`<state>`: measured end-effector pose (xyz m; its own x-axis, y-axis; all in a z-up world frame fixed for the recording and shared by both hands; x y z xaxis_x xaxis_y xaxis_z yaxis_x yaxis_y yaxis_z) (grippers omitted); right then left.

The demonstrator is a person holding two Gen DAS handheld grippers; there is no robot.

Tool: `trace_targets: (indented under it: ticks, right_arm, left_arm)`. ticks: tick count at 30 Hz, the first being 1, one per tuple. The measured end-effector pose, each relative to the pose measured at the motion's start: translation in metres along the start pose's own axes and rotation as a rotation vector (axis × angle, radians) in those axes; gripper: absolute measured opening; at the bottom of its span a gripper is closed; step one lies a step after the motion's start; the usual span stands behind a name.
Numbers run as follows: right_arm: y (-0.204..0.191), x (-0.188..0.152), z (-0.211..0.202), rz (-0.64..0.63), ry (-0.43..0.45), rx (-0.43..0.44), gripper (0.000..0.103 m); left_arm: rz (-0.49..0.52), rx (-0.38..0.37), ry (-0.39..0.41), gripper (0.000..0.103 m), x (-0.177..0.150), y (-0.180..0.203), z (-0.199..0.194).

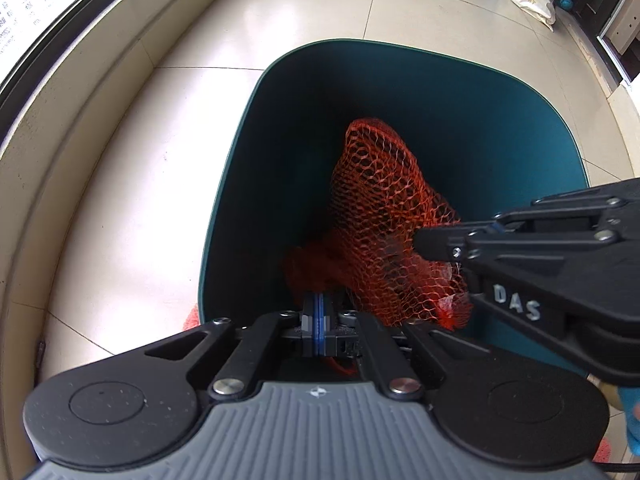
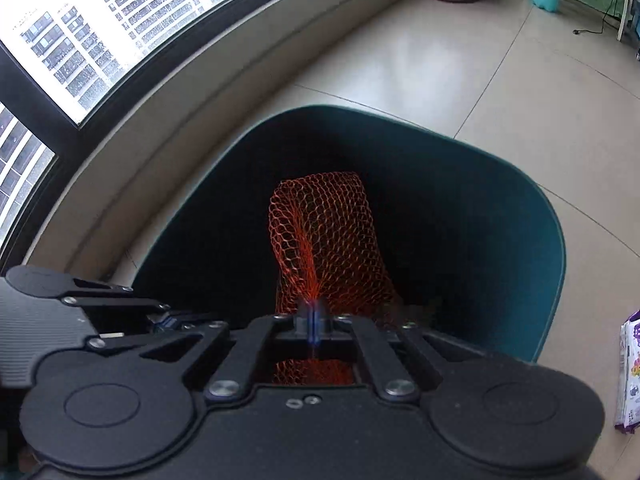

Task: Collect trash
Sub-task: 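Lift the red mesh net into the bin and open the right tool, then move the right tool to the orange foam net and grasp it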

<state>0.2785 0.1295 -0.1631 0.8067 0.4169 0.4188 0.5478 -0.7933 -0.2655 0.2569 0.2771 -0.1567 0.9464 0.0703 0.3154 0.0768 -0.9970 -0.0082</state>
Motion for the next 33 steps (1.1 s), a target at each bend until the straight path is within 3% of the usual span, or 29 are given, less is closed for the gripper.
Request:
trace_targets:
  ticks: [3, 8, 12, 14, 23, 29, 33]
  right_arm:
    - [0.006, -0.007, 0.013, 0.028, -0.034, -0.01, 0.0]
    - [0.01, -0.015, 0.011, 0.045, -0.05, -0.002, 0.015]
    - [0.009, -0.013, -0.003, 0.037, -0.031, -0.024, 0.019]
    - [-0.001, 0.0, -0.005, 0.04, -0.022, -0.026, 0.026]
    - [0.0, -0.004, -0.08, 0.001, 0.055, 0.007, 0.048]
    - [0.018, -0.013, -0.144, 0.006, 0.131, 0.009, 0.053]
    - [0.047, -0.023, -0.173, 0.035, 0.166, -0.041, 0.058]
  left_arm:
    - [0.004, -0.003, -0.001, 0.0, -0.001, 0.001, 0.001]
    - [0.002, -0.01, 0.001, 0.0, -0.001, -0.002, 0.001]
    - [0.004, -0.005, 0.003, 0.0, -0.001, -0.001, 0.001]
    - [0.003, -0.005, 0.005, 0.0, -0.002, -0.001, 0.001]
    - [0.005, 0.009, 0.009, 0.0, -0.003, 0.003, -0.002]
    - [0.005, 0.017, 0.006, 0.0, -0.001, 0.005, -0.004]
    - [0.002, 0.018, 0.003, 0.0, -0.001, 0.004, -0.004]
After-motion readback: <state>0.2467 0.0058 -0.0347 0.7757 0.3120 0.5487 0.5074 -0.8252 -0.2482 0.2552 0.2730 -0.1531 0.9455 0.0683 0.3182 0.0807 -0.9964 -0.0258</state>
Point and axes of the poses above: each gripper's, at about its wrist camera, not at the fingertips, and z roughly the way its jaws point, y to its right, x to its top, the point moved 5 cm from there along z, roughly the way its jaws point
